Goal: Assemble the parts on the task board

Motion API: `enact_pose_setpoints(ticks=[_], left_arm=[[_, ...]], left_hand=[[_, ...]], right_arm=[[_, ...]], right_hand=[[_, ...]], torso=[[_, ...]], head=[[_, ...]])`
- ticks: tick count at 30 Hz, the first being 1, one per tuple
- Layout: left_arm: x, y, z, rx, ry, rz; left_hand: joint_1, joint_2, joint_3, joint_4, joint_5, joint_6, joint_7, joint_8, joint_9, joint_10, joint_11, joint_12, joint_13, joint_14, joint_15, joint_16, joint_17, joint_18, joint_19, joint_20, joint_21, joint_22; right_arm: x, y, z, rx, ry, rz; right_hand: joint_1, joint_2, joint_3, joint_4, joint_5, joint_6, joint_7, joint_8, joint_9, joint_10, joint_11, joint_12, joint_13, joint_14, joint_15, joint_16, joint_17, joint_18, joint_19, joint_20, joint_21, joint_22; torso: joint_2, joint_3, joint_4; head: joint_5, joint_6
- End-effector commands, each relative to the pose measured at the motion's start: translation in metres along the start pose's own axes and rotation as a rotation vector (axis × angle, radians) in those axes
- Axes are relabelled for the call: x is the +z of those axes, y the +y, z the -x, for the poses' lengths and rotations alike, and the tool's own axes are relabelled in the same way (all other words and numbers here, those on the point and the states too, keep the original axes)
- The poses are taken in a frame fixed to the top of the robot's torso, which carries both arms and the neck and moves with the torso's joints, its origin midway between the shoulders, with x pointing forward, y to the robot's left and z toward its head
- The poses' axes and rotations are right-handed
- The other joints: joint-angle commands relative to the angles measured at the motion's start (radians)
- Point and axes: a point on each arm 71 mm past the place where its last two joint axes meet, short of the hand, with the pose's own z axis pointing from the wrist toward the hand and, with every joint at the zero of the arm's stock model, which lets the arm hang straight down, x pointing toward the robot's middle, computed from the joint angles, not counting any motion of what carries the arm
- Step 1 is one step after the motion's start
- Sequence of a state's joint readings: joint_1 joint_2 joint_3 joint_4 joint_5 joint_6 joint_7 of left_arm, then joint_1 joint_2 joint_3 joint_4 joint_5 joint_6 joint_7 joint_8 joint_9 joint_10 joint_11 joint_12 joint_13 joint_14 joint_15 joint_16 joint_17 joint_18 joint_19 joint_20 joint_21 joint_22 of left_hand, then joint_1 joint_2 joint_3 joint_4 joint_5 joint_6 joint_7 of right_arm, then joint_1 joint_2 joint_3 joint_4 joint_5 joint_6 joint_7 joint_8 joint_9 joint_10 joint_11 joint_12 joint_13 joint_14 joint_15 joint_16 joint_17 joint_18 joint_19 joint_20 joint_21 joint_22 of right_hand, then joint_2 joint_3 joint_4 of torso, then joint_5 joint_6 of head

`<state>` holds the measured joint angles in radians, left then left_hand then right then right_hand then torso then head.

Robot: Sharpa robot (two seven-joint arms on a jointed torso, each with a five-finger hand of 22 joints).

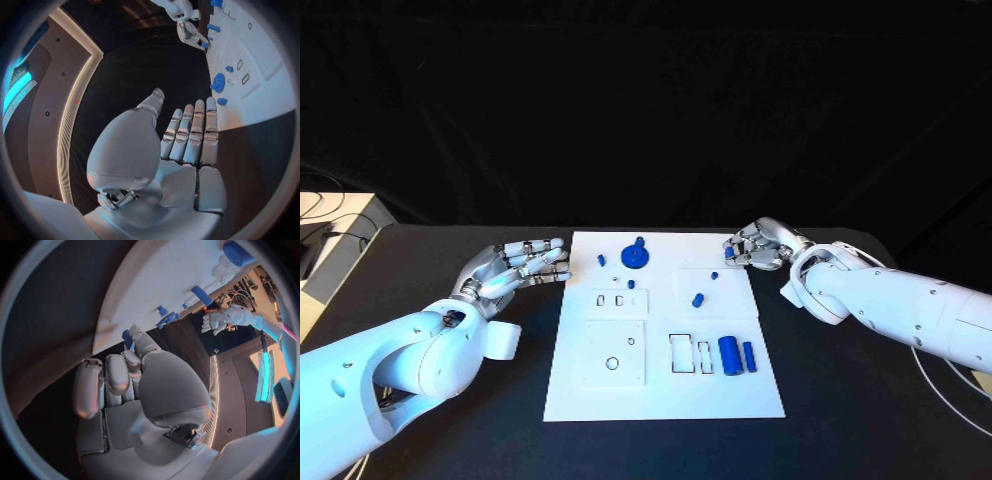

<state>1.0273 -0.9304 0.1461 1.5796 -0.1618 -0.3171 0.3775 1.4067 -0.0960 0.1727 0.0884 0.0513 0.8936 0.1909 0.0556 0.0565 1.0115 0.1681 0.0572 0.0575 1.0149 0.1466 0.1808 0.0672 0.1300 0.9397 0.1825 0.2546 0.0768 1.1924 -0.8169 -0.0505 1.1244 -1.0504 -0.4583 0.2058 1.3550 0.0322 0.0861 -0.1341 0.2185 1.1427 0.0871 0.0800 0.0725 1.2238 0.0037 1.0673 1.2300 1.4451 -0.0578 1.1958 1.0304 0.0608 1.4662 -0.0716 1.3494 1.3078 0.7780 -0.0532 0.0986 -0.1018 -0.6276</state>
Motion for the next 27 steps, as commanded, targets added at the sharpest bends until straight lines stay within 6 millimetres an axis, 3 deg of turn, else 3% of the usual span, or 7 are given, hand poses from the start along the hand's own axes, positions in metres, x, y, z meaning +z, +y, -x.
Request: enact_pose_setpoints(ticks=[1, 7, 13, 20, 27], left_arm=[[0.000, -0.001, -0.003, -0.006, 0.018, -0.007], [0.000, -0.001, -0.003, -0.007, 0.021, -0.007], [0.000, -0.001, -0.005, -0.009, 0.026, -0.006], [0.000, -0.001, -0.007, -0.011, 0.030, -0.006], [0.000, -0.002, -0.009, -0.014, 0.036, -0.006]], left_hand=[[0.000, 0.009, -0.001, -0.004, 0.001, -0.008, 0.002, 0.001, 0.001, -0.004, 0.005, 0.003, 0.001, -0.003, 0.001, -0.004, -0.001, -0.012, -0.006, -0.001, 0.004, -0.001], [0.000, 0.009, -0.001, -0.004, 0.001, -0.008, 0.002, 0.001, 0.001, -0.004, 0.005, 0.003, 0.001, -0.003, 0.001, -0.004, -0.001, -0.012, -0.006, -0.001, 0.004, -0.001], [0.000, 0.009, -0.001, -0.004, 0.001, -0.008, 0.002, 0.001, 0.001, -0.004, 0.005, 0.003, 0.001, -0.003, 0.001, -0.004, -0.001, -0.012, -0.006, -0.001, 0.004, -0.001], [-0.001, 0.009, -0.002, -0.003, 0.001, -0.006, 0.001, 0.002, 0.001, -0.003, 0.005, 0.003, 0.001, -0.003, 0.001, -0.004, -0.001, -0.012, -0.006, -0.001, 0.003, -0.001], [-0.001, 0.009, -0.002, -0.003, 0.001, -0.006, 0.001, 0.002, 0.001, -0.003, 0.005, 0.003, 0.001, -0.003, 0.001, -0.004, -0.001, -0.012, -0.006, -0.001, 0.003, -0.001]], right_arm=[[0.004, 0.014, 0.005, 0.014, -0.022, -0.020], [0.006, 0.051, 0.001, 0.019, -0.036, -0.008], [0.006, 0.097, -0.021, 0.012, -0.015, -0.001], [0.003, 0.132, -0.054, 0.028, 0.050, -0.008], [-0.006, 0.151, -0.085, 0.044, 0.125, -0.026]], right_hand=[[-0.003, 0.006, -0.002, -0.002, -0.015, 0.018, 0.015, 0.000, 0.000, 0.003, 0.001, -0.005, 0.001, 0.002, -0.007, -0.004, 0.001, -0.009, 0.080, -0.006, 0.002, 0.203], [0.000, 0.008, -0.001, -0.005, -0.017, 0.020, 0.015, 0.000, 0.000, 0.004, 0.000, -0.007, 0.001, 0.001, -0.007, -0.007, -0.001, -0.008, 0.080, -0.006, 0.001, 0.202], [0.002, 0.010, 0.006, -0.012, -0.015, 0.024, 0.013, 0.001, 0.000, 0.006, -0.001, -0.011, -0.001, 0.002, -0.008, -0.011, -0.005, -0.008, 0.080, -0.007, -0.002, 0.202], [-0.006, 0.008, 0.013, -0.019, -0.009, 0.026, 0.013, -0.001, 0.000, 0.008, -0.001, -0.012, 0.002, 0.002, -0.009, -0.017, -0.009, -0.008, 0.081, -0.008, -0.006, 0.201], [-0.010, 0.007, 0.013, -0.018, -0.004, 0.025, 0.013, -0.001, 0.000, 0.009, -0.002, -0.010, 0.003, 0.003, -0.009, -0.019, -0.013, -0.007, 0.081, -0.009, -0.008, 0.200]], torso=[[-0.001, -0.0004, -0.0018], [-0.001, -0.0012, -0.0034], [-0.002, -0.0029, 0.0004], [-0.001, -0.0031, -0.0022], [0.001, -0.0030, 0.0013]], head=[[0.001, 0.001], [0.004, 0.002], [0.011, -0.001], [0.029, -0.004], [0.029, -0.005]])
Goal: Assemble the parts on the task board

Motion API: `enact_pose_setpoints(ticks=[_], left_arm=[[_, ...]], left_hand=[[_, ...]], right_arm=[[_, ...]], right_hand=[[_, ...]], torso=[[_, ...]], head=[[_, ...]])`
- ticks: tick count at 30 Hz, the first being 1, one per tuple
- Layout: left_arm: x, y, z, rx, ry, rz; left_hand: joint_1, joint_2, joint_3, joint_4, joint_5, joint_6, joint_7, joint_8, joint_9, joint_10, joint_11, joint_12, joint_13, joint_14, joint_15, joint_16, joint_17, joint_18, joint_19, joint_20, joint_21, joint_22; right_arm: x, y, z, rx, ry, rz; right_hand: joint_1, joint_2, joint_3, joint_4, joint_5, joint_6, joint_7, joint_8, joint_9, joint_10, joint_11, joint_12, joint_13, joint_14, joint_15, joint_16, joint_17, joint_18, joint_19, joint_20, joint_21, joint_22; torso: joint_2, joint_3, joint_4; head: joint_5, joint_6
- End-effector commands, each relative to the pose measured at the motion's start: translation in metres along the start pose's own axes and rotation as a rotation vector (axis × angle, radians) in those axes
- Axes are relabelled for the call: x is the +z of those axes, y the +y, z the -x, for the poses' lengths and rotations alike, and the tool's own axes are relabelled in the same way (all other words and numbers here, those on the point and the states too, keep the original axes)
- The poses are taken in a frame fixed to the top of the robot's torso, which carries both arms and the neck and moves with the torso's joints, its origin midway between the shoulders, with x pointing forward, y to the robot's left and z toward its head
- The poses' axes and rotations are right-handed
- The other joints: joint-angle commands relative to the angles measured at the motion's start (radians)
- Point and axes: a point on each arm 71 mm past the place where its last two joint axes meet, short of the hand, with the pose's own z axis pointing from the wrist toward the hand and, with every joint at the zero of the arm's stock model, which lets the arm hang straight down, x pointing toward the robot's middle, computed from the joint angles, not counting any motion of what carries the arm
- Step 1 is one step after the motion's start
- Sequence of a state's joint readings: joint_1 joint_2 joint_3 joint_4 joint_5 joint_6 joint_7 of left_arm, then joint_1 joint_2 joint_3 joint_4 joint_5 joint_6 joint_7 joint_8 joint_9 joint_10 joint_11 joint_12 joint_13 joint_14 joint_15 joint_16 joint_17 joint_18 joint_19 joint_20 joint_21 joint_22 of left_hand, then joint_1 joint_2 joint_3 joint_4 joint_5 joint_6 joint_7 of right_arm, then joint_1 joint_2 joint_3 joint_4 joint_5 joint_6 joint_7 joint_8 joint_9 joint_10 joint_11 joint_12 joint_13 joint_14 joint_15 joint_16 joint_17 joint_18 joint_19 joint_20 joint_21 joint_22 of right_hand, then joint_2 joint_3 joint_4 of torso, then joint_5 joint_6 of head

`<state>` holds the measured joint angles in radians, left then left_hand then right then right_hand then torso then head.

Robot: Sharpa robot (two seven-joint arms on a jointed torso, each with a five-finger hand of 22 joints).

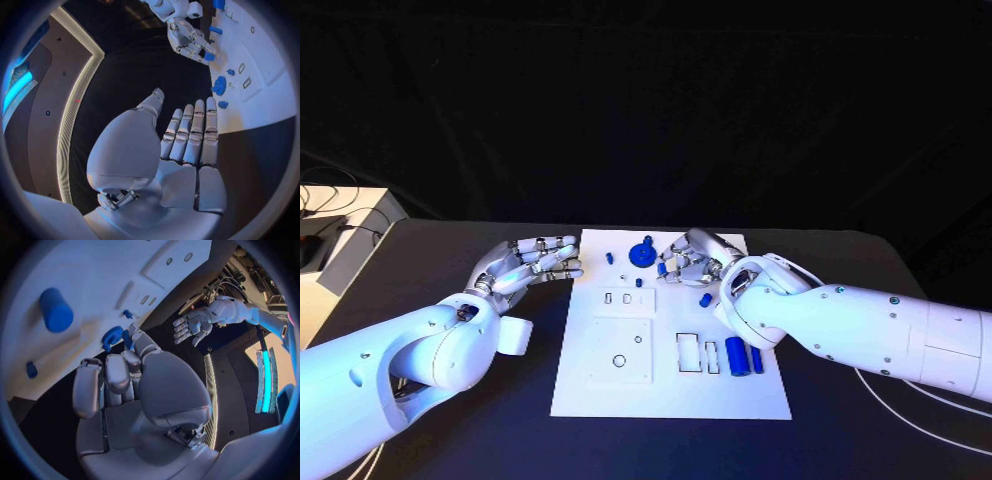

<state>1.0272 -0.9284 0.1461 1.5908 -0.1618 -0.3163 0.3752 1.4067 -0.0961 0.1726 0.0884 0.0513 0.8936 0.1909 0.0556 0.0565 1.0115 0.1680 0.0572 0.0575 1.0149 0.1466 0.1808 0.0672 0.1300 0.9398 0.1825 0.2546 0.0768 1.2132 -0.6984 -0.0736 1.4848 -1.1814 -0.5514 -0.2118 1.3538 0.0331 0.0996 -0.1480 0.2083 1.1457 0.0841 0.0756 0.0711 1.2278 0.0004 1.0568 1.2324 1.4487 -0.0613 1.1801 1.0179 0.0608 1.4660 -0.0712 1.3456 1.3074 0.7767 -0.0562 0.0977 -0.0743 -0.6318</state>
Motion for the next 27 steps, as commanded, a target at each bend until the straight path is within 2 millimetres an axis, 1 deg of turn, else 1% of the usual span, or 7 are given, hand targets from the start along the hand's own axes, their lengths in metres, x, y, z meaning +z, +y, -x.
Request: enact_pose_setpoints(ticks=[1, 2, 4, 8, 12, 21, 27], left_arm=[[0.000, -0.001, -0.004, -0.008, 0.024, -0.007], [0.000, -0.001, -0.004, -0.008, 0.024, -0.006], [0.000, -0.001, -0.004, -0.009, 0.026, -0.005], [0.000, -0.001, -0.005, -0.010, 0.028, -0.004], [0.000, -0.001, -0.005, -0.011, 0.030, -0.003], [0.001, -0.001, -0.005, -0.011, 0.030, -0.001], [0.001, -0.001, -0.004, -0.010, 0.028, -0.001]], left_hand=[[-0.001, 0.009, -0.002, -0.003, 0.001, -0.006, 0.001, 0.002, 0.001, -0.003, 0.005, 0.003, 0.001, -0.003, 0.001, -0.004, -0.001, -0.012, -0.006, -0.001, 0.003, -0.001], [-0.001, 0.009, -0.002, -0.003, 0.001, -0.006, 0.001, 0.002, 0.001, -0.003, 0.005, 0.003, 0.001, -0.003, 0.001, -0.004, -0.001, -0.012, -0.006, -0.001, 0.003, -0.001], [-0.001, 0.009, -0.002, -0.003, 0.001, -0.006, 0.001, 0.002, 0.001, -0.003, 0.005, 0.003, 0.001, -0.003, 0.001, -0.004, -0.001, -0.012, -0.006, -0.001, 0.003, -0.001], [-0.001, 0.009, -0.003, -0.003, 0.001, -0.006, 0.000, 0.002, 0.001, -0.003, 0.004, 0.003, 0.001, -0.004, 0.002, -0.005, -0.001, -0.012, -0.006, -0.001, 0.003, -0.001], [-0.001, 0.009, -0.003, -0.003, 0.001, -0.007, -0.001, 0.002, 0.001, -0.003, 0.004, 0.003, 0.001, -0.005, 0.002, -0.005, -0.001, -0.012, -0.007, 0.000, 0.003, -0.001], [-0.001, 0.009, -0.003, -0.003, 0.001, -0.007, -0.001, 0.002, 0.001, -0.003, 0.004, 0.003, 0.001, -0.005, 0.002, -0.005, -0.001, -0.012, -0.007, 0.000, 0.003, -0.001], [-0.001, 0.009, -0.003, -0.003, 0.001, -0.007, -0.001, 0.002, 0.001, -0.003, 0.004, 0.003, 0.001, -0.005, 0.002, -0.005, -0.001, -0.012, -0.007, 0.000, 0.003, -0.001]], right_arm=[[-0.002, 0.001, -0.009, -0.023, 0.011, -0.061], [-0.003, 0.003, -0.012, -0.022, 0.018, -0.064], [-0.004, 0.005, -0.018, -0.019, 0.030, -0.074], [-0.006, 0.008, -0.025, -0.010, 0.040, -0.094], [-0.009, 0.012, -0.033, -0.003, 0.043, -0.105], [-0.013, 0.021, -0.046, 0.010, 0.059, -0.102], [-0.016, 0.022, -0.048, 0.009, 0.073, -0.105]], right_hand=[[-0.009, 0.006, 0.000, -0.004, 0.010, 0.020, 0.017, 0.003, 0.001, 0.006, 0.002, 0.001, 0.002, 0.000, -0.006, -0.001, 0.002, -0.008, 0.082, -0.009, 0.000, 0.202], [-0.009, 0.006, 0.000, -0.004, 0.011, 0.020, 0.017, 0.002, 0.001, 0.006, 0.002, 0.001, 0.002, 0.000, -0.006, -0.001, 0.002, -0.008, 0.082, -0.009, 0.001, 0.202], [-0.009, 0.005, 0.000, -0.005, 0.016, 0.022, 0.016, 0.004, 0.002, 0.006, 0.002, 0.002, 0.002, -0.001, -0.006, -0.004, -0.002, -0.008, 0.082, -0.009, -0.002, 0.202], [-0.014, 0.004, 0.001, -0.004, 0.020, 0.023, 0.016, 0.004, 0.002, 0.006, 0.001, 0.002, 0.002, -0.003, -0.006, -0.015, -0.017, -0.006, 0.080, -0.010, -0.012, 0.199], [-0.013, 0.002, 0.001, -0.006, 0.024, 0.024, 0.015, 0.005, 0.002, 0.006, 0.001, 0.003, 0.002, -0.002, -0.007, -0.019, -0.024, -0.006, 0.080, -0.011, -0.016, 0.198], [-0.016, 0.001, 0.002, -0.007, 0.030, 0.024, 0.015, 0.005, 0.001, 0.007, 0.001, 0.003, 0.002, -0.001, -0.007, -0.019, -0.027, -0.007, 0.081, -0.012, -0.016, 0.198], [-0.020, 0.000, 0.002, -0.005, 0.030, 0.024, 0.015, 0.005, 0.001, 0.007, 0.000, 0.003, 0.002, -0.001, -0.007, -0.019, -0.029, -0.007, 0.081, -0.012, -0.016, 0.198]], torso=[[0.003, -0.0006, 0.0019], [0.003, -0.0011, 0.0016], [0.003, -0.0021, 0.0014], [0.002, -0.0014, 0.0019], [0.003, 0.0000, 0.0022], [0.001, -0.0020, 0.0056], [0.002, -0.0023, 0.0025]], head=[[0.003, -0.001], [0.003, -0.003], [0.004, -0.001], [0.007, -0.007], [0.008, -0.011], [0.008, -0.016], [0.010, -0.018]])
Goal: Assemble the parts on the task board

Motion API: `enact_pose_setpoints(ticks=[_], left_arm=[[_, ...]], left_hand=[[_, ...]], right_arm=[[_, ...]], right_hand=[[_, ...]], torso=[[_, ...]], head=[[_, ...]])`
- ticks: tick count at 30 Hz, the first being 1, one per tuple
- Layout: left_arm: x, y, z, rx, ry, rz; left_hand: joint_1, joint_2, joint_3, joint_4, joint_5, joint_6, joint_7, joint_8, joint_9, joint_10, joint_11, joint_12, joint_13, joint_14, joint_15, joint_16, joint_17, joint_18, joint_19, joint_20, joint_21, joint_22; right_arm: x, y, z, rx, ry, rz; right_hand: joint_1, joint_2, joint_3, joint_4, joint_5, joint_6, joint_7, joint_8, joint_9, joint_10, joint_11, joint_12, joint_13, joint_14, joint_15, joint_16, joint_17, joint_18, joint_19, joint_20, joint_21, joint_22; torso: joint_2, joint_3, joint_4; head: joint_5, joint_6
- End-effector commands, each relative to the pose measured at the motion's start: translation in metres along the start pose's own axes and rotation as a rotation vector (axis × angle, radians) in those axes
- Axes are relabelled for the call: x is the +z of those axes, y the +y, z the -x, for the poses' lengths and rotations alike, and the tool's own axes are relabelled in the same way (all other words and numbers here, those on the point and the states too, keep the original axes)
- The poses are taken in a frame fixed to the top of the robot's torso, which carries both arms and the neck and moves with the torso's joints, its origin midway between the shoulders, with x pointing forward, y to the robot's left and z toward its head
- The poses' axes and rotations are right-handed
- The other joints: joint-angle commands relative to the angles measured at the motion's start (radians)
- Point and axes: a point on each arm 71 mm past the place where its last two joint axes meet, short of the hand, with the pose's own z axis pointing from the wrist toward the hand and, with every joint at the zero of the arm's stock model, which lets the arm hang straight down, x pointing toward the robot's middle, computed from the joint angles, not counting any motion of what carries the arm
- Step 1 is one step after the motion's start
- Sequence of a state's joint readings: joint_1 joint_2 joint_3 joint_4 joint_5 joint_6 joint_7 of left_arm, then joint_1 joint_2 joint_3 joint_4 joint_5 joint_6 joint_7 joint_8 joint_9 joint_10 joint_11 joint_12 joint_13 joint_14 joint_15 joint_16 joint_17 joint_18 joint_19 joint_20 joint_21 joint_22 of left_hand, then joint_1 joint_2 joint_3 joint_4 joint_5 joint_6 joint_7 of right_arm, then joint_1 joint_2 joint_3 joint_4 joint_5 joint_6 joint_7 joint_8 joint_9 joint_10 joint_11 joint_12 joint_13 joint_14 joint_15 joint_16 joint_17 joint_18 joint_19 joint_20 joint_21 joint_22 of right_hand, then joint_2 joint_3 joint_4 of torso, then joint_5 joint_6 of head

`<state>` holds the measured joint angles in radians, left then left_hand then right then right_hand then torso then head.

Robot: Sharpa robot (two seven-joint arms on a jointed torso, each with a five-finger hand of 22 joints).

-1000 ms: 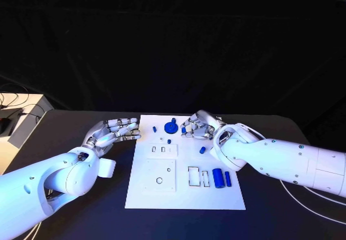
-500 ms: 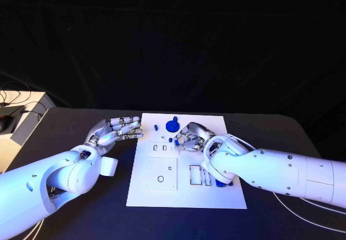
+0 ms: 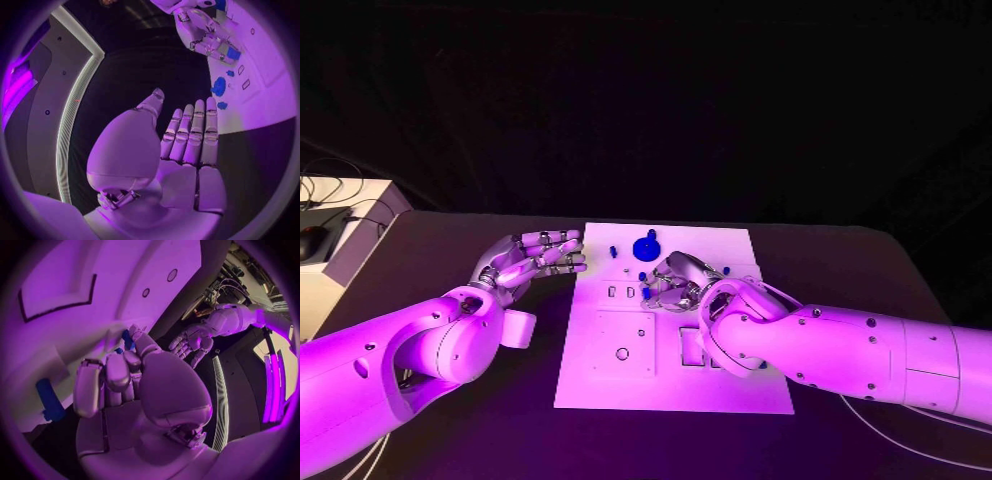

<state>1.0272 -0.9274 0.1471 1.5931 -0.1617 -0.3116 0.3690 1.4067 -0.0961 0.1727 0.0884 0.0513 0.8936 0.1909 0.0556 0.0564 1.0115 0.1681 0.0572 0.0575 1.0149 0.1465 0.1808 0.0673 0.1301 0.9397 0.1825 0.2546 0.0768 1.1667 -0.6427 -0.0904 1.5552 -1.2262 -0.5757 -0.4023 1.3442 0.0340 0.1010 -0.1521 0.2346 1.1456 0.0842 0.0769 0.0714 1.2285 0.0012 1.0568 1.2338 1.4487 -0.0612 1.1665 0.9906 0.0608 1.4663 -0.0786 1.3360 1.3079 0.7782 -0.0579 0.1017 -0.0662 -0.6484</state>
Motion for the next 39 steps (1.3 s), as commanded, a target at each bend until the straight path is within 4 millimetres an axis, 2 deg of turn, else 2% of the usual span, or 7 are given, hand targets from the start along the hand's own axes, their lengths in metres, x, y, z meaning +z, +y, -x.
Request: enact_pose_setpoints(ticks=[1, 12, 23, 30, 35, 39], left_arm=[[0.0004, -0.0008, -0.0023, -0.006, 0.021, -0.006], [0.0011, -0.0001, -0.0023, -0.007, 0.021, -0.005], [0.0012, 0.0001, -0.0020, -0.007, 0.021, -0.004], [0.0012, 0.0001, -0.0021, -0.007, 0.021, -0.004], [0.0013, 0.0001, -0.0022, -0.007, 0.022, -0.005], [0.0012, 0.0001, -0.0018, -0.007, 0.020, -0.004]], left_hand=[[-0.001, 0.009, -0.003, -0.003, 0.001, -0.007, -0.001, 0.002, 0.001, -0.003, 0.004, 0.003, 0.001, -0.005, 0.002, -0.005, -0.001, -0.012, -0.007, 0.000, 0.003, -0.001], [-0.001, 0.009, -0.004, -0.001, 0.001, -0.009, 0.000, 0.002, 0.001, -0.004, 0.005, 0.003, 0.001, -0.006, 0.002, -0.005, -0.001, -0.012, -0.007, 0.000, 0.002, -0.001], [-0.001, 0.009, -0.004, -0.001, 0.001, -0.009, 0.000, 0.002, 0.001, -0.004, 0.005, 0.003, 0.001, -0.006, 0.002, -0.005, -0.001, -0.012, -0.007, 0.000, 0.002, -0.001], [-0.001, 0.009, -0.004, -0.001, 0.001, -0.009, 0.000, 0.002, 0.001, -0.004, 0.005, 0.003, 0.001, -0.006, 0.002, -0.005, -0.001, -0.012, -0.007, 0.000, 0.002, -0.001], [-0.001, 0.009, -0.004, -0.001, 0.001, -0.009, 0.000, 0.002, 0.001, -0.004, 0.005, 0.003, 0.001, -0.006, 0.002, -0.005, -0.001, -0.012, -0.007, 0.000, 0.002, -0.001], [-0.001, 0.009, -0.004, -0.001, 0.001, -0.009, 0.000, 0.002, 0.001, -0.004, 0.005, 0.003, 0.001, -0.006, 0.002, -0.005, -0.001, -0.012, -0.007, 0.000, 0.002, -0.001]], right_arm=[[-0.0012, -0.0008, -0.0007, -0.010, -0.002, -0.012], [-0.0022, -0.0015, 0.0025, -0.026, -0.055, -0.010], [-0.0045, -0.0004, 0.0052, -0.048, -0.106, 0.015], [-0.0016, -0.0018, 0.0047, -0.066, -0.108, 0.014], [0.0012, -0.0036, 0.0015, -0.076, -0.103, 0.007], [0.0030, -0.0054, 0.0000, -0.084, -0.101, -0.002]], right_hand=[[-0.011, -0.001, 0.001, -0.001, 0.004, 0.024, 0.015, 0.003, 0.001, 0.007, 0.000, 0.003, 0.000, -0.001, -0.008, -0.005, -0.001, -0.007, 0.081, -0.005, -0.007, 0.198], [-0.019, -0.005, -0.003, 0.004, 0.010, 0.024, 0.014, 0.003, 0.001, 0.007, -0.001, 0.004, 0.000, -0.001, -0.008, -0.003, -0.003, -0.007, 0.082, -0.005, -0.006, 0.198], [-0.021, -0.010, -0.004, 0.006, 0.015, 0.025, 0.013, 0.003, 0.001, 0.009, -0.001, 0.006, 0.001, -0.002, -0.008, -0.002, -0.005, -0.007, 0.082, -0.005, -0.005, 0.199], [-0.026, -0.013, -0.006, 0.009, 0.014, 0.024, 0.013, 0.003, 0.001, 0.010, -0.001, 0.006, 0.001, -0.001, -0.008, 0.000, -0.005, -0.007, 0.083, -0.005, -0.004, 0.199], [-0.031, -0.015, -0.010, 0.015, 0.012, 0.024, 0.013, 0.002, 0.001, 0.011, -0.001, 0.007, 0.001, -0.001, -0.008, 0.000, -0.005, -0.007, 0.083, -0.005, -0.003, 0.199], [-0.035, -0.017, -0.016, 0.025, 0.012, 0.023, 0.012, 0.002, 0.001, 0.010, -0.001, 0.005, 0.001, -0.002, -0.008, 0.001, -0.007, -0.007, 0.083, -0.005, -0.004, 0.199]], torso=[[0.000, -0.0004, -0.0021], [0.000, -0.0002, 0.0003], [0.000, 0.0002, -0.0015], [-0.001, -0.0005, -0.0021], [0.000, 0.0002, 0.0000], [-0.001, -0.0006, 0.0002]], head=[[0.002, -0.001], [-0.001, -0.003], [0.001, -0.002], [0.000, -0.002], [0.001, -0.002], [0.000, -0.003]])
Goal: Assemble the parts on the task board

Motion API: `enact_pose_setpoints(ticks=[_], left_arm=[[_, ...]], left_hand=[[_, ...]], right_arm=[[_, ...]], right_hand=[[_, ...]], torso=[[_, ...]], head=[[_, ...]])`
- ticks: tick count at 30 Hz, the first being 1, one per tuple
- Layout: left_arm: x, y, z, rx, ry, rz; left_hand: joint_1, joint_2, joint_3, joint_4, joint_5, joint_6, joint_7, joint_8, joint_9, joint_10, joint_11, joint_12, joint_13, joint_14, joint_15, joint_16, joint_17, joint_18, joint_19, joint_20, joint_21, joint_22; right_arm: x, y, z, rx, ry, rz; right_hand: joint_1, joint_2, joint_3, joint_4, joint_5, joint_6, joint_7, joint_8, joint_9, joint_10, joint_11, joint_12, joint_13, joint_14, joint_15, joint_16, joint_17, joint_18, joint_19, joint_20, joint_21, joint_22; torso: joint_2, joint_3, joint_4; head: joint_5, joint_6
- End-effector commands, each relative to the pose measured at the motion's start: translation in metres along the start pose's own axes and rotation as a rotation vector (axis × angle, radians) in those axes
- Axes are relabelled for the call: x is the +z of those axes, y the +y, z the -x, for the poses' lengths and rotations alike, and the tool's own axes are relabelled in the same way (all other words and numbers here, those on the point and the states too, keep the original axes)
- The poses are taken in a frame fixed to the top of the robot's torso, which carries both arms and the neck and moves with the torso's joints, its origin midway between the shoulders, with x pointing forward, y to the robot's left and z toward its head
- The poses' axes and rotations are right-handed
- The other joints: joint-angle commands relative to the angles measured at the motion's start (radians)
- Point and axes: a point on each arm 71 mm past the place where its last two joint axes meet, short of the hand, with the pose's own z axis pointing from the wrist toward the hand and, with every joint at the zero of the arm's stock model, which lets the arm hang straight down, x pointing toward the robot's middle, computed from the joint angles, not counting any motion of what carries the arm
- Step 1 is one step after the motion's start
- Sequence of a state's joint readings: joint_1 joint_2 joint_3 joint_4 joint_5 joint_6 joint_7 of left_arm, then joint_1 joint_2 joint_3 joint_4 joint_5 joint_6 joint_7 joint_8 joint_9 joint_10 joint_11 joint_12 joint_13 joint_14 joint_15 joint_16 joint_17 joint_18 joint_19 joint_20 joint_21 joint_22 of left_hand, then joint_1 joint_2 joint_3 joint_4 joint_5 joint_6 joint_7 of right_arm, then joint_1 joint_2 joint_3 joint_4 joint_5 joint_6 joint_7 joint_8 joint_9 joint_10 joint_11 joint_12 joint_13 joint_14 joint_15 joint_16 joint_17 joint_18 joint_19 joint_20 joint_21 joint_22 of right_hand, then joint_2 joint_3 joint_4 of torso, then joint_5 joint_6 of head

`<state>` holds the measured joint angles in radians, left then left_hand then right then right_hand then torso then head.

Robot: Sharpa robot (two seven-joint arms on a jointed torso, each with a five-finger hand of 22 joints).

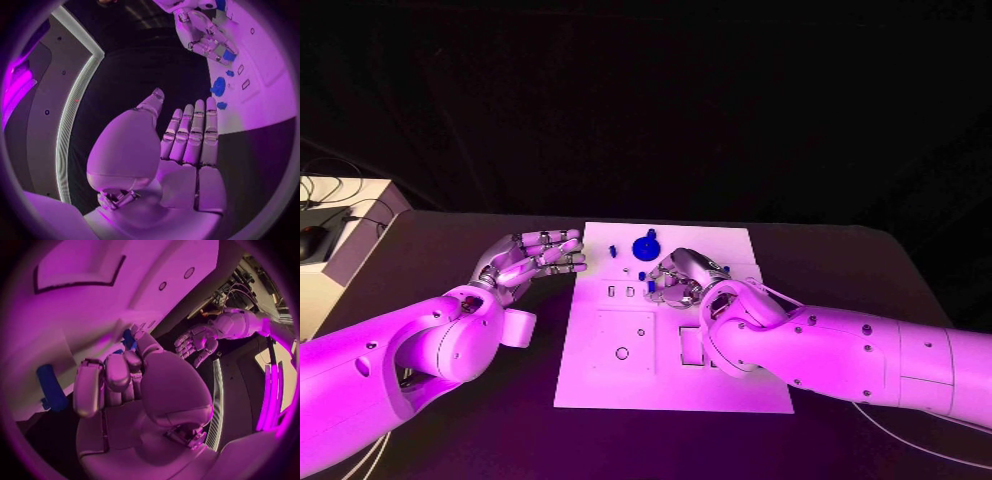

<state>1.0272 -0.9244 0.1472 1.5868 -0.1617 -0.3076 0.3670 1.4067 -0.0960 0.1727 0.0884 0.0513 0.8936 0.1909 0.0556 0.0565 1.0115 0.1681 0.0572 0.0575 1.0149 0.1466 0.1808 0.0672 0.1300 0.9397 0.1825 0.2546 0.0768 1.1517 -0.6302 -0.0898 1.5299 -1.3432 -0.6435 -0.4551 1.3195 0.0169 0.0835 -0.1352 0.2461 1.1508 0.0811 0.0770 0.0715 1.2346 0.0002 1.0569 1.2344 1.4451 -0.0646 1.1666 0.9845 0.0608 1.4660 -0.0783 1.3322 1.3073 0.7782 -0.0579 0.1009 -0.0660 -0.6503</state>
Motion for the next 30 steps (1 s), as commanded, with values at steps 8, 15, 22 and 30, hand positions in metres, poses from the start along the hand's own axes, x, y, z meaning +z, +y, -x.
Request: enact_pose_setpoints(ticks=[8, 15, 22, 30], left_arm=[[0.0003, -0.0008, -0.0024, -0.006, 0.020, -0.007], [0.0002, -0.0007, -0.0020, -0.006, 0.019, -0.006], [0.0002, -0.0007, -0.0017, -0.005, 0.019, -0.006], [0.0002, -0.0006, -0.0017, -0.006, 0.019, -0.005]], left_hand=[[-0.001, 0.009, -0.004, -0.001, 0.001, -0.009, 0.000, 0.002, 0.001, -0.004, 0.005, 0.003, 0.001, -0.006, 0.002, -0.005, -0.001, -0.012, -0.007, 0.000, 0.002, -0.001], [-0.001, 0.009, -0.004, -0.001, 0.001, -0.009, 0.000, 0.002, 0.001, -0.004, 0.005, 0.003, 0.001, -0.006, 0.002, -0.005, -0.001, -0.012, -0.007, 0.000, 0.002, -0.001], [-0.001, 0.009, -0.004, -0.001, 0.001, -0.009, 0.000, 0.002, 0.001, -0.004, 0.005, 0.003, 0.001, -0.006, 0.002, -0.005, -0.001, -0.012, -0.007, 0.000, 0.002, -0.001], [-0.001, 0.008, -0.004, -0.001, 0.001, -0.012, 0.000, 0.001, 0.000, -0.006, 0.005, 0.003, 0.001, -0.007, 0.003, -0.005, -0.001, -0.012, -0.008, 0.000, 0.002, -0.001]], right_arm=[[0.0035, -0.0032, -0.0041, -0.036, 0.006, -0.012], [0.0033, -0.0044, -0.0061, -0.038, 0.012, -0.019], [0.0030, -0.0057, -0.0058, -0.043, 0.010, -0.017], [0.0028, -0.0047, -0.0057, -0.043, 0.012, 0.006]], right_hand=[[-0.019, -0.006, -0.008, 0.022, -0.004, 0.016, 0.015, 0.002, 0.001, 0.004, 0.000, 0.004, 0.000, 0.001, -0.004, 0.002, -0.002, -0.007, 0.083, -0.005, 0.000, 0.200], [-0.023, -0.017, -0.019, 0.038, -0.010, 0.012, 0.017, 0.001, 0.000, 0.002, 0.002, 0.001, -0.002, 0.001, -0.003, 0.003, -0.003, -0.006, 0.083, -0.004, -0.001, 0.199], [-0.022, -0.032, -0.031, 0.055, -0.011, 0.005, 0.020, 0.000, 0.000, 0.000, 0.004, -0.001, -0.004, 0.000, -0.002, 0.004, -0.004, -0.006, 0.083, -0.002, -0.002, 0.199], [-0.020, -0.082, -0.065, 0.057, 0.090, -0.019, 0.032, -0.006, -0.001, -0.016, 0.012, -0.021, -0.020, -0.002, 0.004, 0.003, -0.003, -0.005, 0.082, 0.003, -0.003, 0.199]], torso=[[0.000, 0.0002, -0.0006], [0.000, 0.0000, -0.0008], [0.000, 0.0001, -0.0005], [0.000, 0.0007, -0.0015]], head=[[0.001, -0.003], [0.001, -0.004], [0.002, -0.006], [0.001, -0.006]])
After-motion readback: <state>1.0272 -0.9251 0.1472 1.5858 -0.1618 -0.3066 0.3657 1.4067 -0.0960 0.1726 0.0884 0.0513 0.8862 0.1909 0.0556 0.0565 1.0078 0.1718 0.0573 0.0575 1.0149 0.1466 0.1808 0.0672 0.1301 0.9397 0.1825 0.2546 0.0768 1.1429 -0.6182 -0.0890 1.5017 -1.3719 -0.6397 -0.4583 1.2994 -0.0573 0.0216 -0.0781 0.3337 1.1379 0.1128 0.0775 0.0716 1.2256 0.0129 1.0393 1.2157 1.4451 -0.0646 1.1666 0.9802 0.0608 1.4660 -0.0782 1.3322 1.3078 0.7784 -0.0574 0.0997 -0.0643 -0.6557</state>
